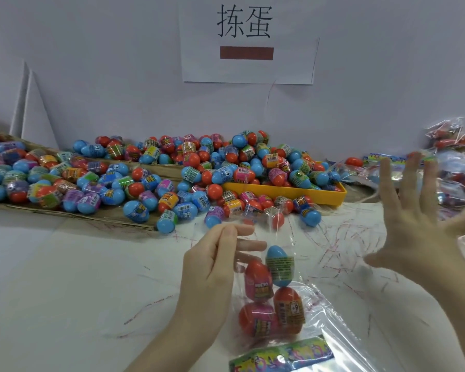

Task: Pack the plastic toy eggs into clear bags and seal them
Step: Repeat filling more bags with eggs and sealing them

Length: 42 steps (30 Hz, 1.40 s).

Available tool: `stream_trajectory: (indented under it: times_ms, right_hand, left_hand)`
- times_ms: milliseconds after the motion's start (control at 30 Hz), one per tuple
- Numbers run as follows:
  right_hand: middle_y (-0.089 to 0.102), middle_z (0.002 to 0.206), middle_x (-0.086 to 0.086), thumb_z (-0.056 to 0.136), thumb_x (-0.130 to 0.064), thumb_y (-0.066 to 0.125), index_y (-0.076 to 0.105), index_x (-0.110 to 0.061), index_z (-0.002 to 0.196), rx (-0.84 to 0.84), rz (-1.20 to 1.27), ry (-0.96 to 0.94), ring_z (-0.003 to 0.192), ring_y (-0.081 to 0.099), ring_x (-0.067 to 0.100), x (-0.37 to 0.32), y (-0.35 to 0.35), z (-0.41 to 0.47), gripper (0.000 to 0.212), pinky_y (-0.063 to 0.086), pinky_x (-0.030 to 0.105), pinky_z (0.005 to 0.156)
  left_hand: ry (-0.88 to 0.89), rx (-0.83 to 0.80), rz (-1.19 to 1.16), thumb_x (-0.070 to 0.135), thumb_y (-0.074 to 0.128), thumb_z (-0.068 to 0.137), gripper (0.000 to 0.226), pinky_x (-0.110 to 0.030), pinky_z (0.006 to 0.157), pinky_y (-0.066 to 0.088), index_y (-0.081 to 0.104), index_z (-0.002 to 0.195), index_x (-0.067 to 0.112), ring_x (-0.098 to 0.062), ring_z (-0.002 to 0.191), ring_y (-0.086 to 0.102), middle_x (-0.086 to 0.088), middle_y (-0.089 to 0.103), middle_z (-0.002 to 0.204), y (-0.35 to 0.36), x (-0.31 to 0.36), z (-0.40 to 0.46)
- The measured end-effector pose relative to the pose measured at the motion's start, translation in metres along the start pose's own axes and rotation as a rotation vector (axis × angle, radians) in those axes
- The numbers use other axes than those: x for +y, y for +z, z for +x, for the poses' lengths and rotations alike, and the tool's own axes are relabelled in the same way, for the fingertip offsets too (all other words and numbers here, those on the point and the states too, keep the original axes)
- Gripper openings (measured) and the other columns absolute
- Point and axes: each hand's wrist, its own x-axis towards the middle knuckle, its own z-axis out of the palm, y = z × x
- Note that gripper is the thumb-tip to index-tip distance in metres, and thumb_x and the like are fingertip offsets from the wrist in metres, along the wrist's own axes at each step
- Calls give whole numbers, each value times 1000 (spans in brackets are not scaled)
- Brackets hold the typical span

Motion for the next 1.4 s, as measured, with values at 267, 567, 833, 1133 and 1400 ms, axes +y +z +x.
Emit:
stream_trajectory:
  times_ms: [267, 567, 833, 1133, 1400]
  right_hand:
    - [62, 59, 6, 81, -73, 10, 71, -15, 67, 199, 194, 4, 68, 57, 28, 1, 1, -9, 86, 35, 32, 62]
    - [63, 114, -15, 53, -75, 51, 53, -42, 114, -432, 1008, -138, 97, 63, 0, -44, 0, -19, 70, 46, 28, 95]
    - [72, 78, 6, 54, -35, 72, 76, -18, 81, -597, 1270, -161, 64, 64, 11, -52, 14, -24, 33, 52, 16, 61]
    - [73, 78, 6, 60, -29, 69, 76, -17, 76, -555, 1352, -94, 59, 64, 10, -49, 19, -22, 21, 53, 17, 60]
    - [73, 83, 6, 55, -32, 72, 76, -17, 78, -589, 1406, -83, 62, 65, 11, -51, 17, -23, 27, 52, 16, 59]
  left_hand:
    - [-105, -31, -116, 14, 34, 97, 33, -12, 52, 47, 64, 85, 10, -10, 61, 68, 2, 73, 70, -4, 1, 5]
    - [-151, -52, -166, 18, 35, 97, 34, -12, 55, 48, 66, 87, 13, -11, 66, 69, -1, 74, 74, -6, -1, 7]
    - [-224, -101, -180, 53, 38, 77, 43, -12, 58, 50, 65, 90, 23, -12, 74, 71, 4, 75, 81, -8, -2, 12]
    - [-479, -207, -241, 21, 89, 44, 70, -31, 86, 53, 63, 109, 12, -19, 96, 68, -6, 71, 105, -24, -7, 18]
    - [-450, -226, -212, 31, 68, 59, 31, -19, 58, 53, 77, 82, 13, -14, 75, 70, -6, 74, 88, -26, -6, 18]
